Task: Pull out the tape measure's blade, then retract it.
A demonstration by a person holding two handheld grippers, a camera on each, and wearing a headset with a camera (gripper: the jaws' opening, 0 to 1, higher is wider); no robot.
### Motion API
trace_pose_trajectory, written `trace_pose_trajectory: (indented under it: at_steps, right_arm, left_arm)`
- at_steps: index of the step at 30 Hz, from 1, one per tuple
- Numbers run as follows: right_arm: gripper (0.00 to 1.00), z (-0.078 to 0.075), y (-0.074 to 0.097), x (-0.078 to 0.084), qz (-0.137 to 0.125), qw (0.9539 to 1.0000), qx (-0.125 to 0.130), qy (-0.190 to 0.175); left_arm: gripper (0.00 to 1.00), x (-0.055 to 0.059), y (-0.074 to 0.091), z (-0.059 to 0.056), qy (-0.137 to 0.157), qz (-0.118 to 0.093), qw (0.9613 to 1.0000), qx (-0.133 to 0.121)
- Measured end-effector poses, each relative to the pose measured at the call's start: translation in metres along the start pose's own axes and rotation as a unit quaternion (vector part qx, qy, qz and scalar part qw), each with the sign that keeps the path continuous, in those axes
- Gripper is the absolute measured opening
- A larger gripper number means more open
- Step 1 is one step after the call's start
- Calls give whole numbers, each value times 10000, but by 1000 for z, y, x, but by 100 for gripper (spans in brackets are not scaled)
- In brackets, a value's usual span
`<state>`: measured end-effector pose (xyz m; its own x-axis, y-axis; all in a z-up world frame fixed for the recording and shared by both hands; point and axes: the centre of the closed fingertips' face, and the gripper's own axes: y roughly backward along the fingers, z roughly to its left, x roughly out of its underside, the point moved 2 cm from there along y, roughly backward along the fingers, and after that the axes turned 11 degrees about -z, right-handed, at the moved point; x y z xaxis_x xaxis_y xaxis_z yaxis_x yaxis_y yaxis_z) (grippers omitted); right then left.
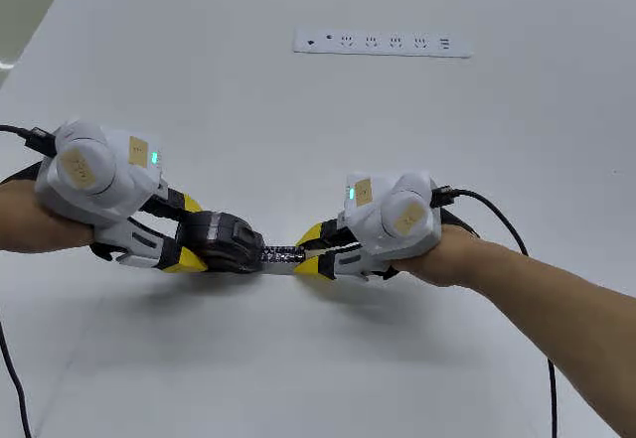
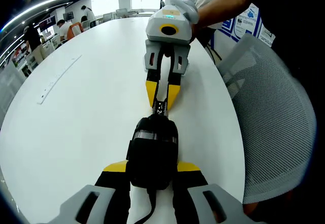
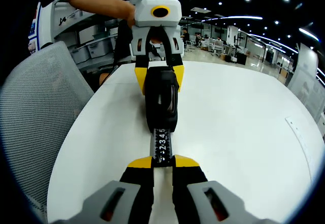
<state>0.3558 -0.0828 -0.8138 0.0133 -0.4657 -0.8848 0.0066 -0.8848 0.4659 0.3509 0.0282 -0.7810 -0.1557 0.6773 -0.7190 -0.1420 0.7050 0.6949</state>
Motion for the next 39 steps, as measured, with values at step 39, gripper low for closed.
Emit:
trace_pose_trajectory:
  at_steps: [39]
  right_arm:
    - [11,-5,40,14,155,9997,-11,193]
  left_arm:
    - [29,0,0,2,79,-78,9999,-13]
